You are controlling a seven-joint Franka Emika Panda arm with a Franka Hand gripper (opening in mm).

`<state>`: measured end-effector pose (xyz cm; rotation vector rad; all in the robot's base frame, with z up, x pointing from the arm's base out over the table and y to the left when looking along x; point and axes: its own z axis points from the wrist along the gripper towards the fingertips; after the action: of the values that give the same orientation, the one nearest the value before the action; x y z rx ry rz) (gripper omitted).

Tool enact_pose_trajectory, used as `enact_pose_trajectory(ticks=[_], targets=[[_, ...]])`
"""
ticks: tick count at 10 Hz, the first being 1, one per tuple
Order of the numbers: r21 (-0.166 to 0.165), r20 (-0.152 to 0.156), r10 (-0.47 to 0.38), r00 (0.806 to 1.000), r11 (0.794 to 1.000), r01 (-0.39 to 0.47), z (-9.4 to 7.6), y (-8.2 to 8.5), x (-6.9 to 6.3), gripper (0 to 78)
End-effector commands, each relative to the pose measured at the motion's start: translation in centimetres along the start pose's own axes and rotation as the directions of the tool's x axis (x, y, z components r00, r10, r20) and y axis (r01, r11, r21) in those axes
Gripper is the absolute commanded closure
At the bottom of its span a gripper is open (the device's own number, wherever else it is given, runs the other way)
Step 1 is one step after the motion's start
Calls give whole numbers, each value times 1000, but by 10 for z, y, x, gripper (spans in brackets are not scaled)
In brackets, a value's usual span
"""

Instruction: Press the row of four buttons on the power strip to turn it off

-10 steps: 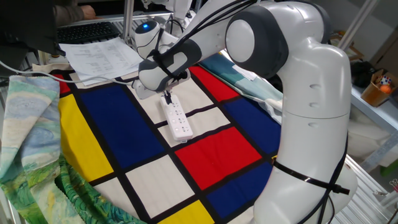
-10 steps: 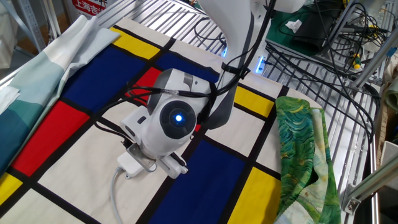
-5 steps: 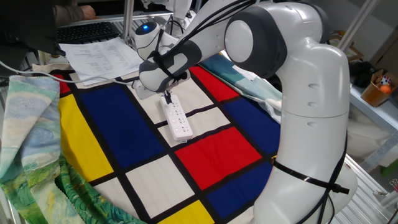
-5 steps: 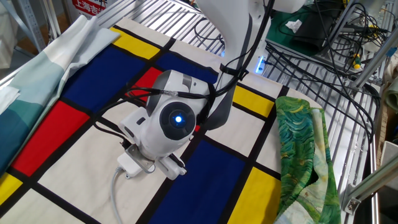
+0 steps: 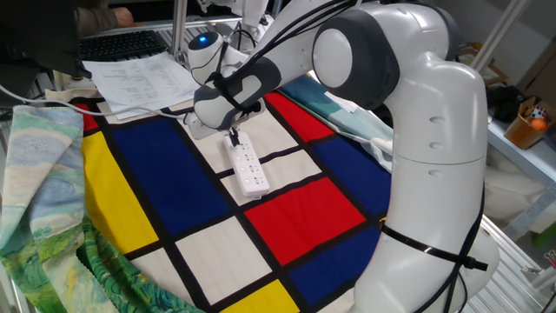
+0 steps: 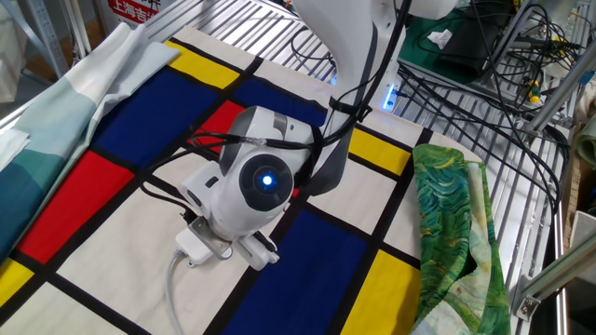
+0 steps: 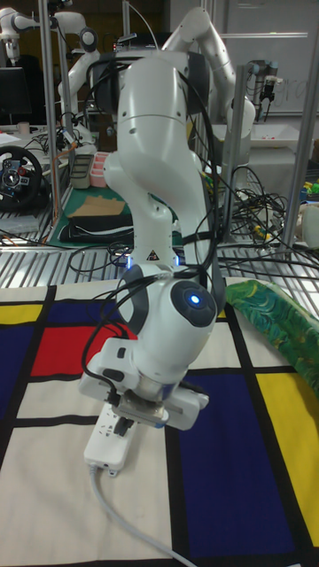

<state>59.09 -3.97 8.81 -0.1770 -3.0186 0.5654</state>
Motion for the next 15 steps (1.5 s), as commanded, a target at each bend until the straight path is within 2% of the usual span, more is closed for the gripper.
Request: enact_pose_trajectory(ticks=[1,9,12,15], targets=[[2,4,1,1000,1000,-1,1,0,-1,776],[-1,4,25,1000,1000,-25,9,2,6,776],[1,4,27,1000,1000,-27,12,3,4,776],[0,2,24,1000,1000,-24,10,1,5,776]])
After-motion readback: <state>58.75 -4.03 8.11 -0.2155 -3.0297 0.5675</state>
